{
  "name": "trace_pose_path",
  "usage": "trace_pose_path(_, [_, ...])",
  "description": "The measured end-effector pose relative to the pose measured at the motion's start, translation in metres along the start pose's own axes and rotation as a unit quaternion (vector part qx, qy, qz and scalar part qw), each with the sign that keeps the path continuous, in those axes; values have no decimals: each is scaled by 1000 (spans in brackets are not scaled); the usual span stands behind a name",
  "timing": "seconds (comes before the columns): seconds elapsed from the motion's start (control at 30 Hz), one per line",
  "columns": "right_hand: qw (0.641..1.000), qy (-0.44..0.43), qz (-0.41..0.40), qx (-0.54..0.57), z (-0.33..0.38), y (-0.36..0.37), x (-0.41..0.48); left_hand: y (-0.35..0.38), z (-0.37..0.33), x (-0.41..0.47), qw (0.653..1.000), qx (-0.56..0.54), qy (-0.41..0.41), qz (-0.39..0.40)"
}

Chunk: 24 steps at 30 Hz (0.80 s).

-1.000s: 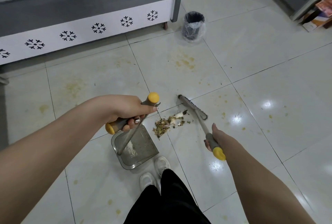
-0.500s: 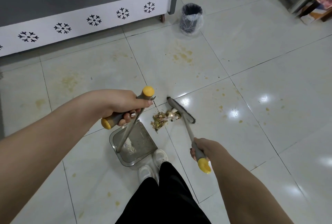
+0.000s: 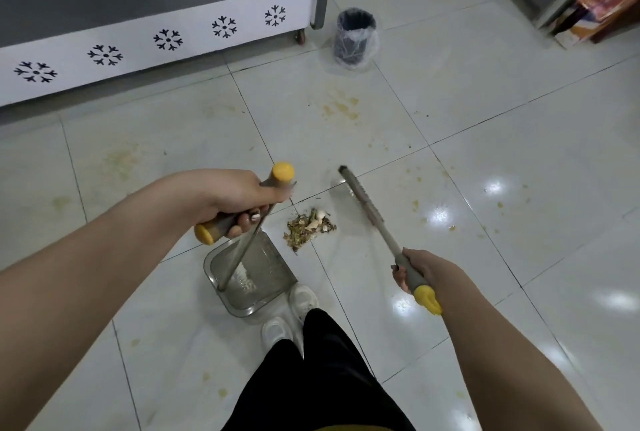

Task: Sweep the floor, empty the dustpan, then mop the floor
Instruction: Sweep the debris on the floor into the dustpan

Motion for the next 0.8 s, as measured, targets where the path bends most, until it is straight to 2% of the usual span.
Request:
trace_pose_path(0.13, [1000, 8, -12, 26, -4, 19, 5, -4, 1, 3, 1000, -1, 6, -10])
trace_pose_path(0.3, [989, 53, 53, 128, -44, 72, 13, -7, 1, 6, 1000, 5, 12, -18])
trace_pose_path(0.43, [978, 73, 109, 162, -27, 68, 9, -13, 5, 3, 999, 11, 13, -27])
trace_pose_path(0.57, [982, 75, 145, 96, 0, 45, -16, -21, 10, 1, 999, 17, 20, -33])
trace_pose_path(0.67, [994, 42, 103, 4, 6, 40, -25, -31, 16, 0, 999, 19, 24, -30])
trace_pose_path(0.8, [998, 7, 51, -47, 17, 37, -14, -41, 29, 1, 999, 24, 19, -11])
Point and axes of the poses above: each hand's wrist, its own x-axis towards the middle knuckle, its own y-axis out of the palm, z = x × y, the point moved 6 cm from there along x, towards the middle knuckle, and after that the axes turned 8 degrees about y, right-handed, at the moved point
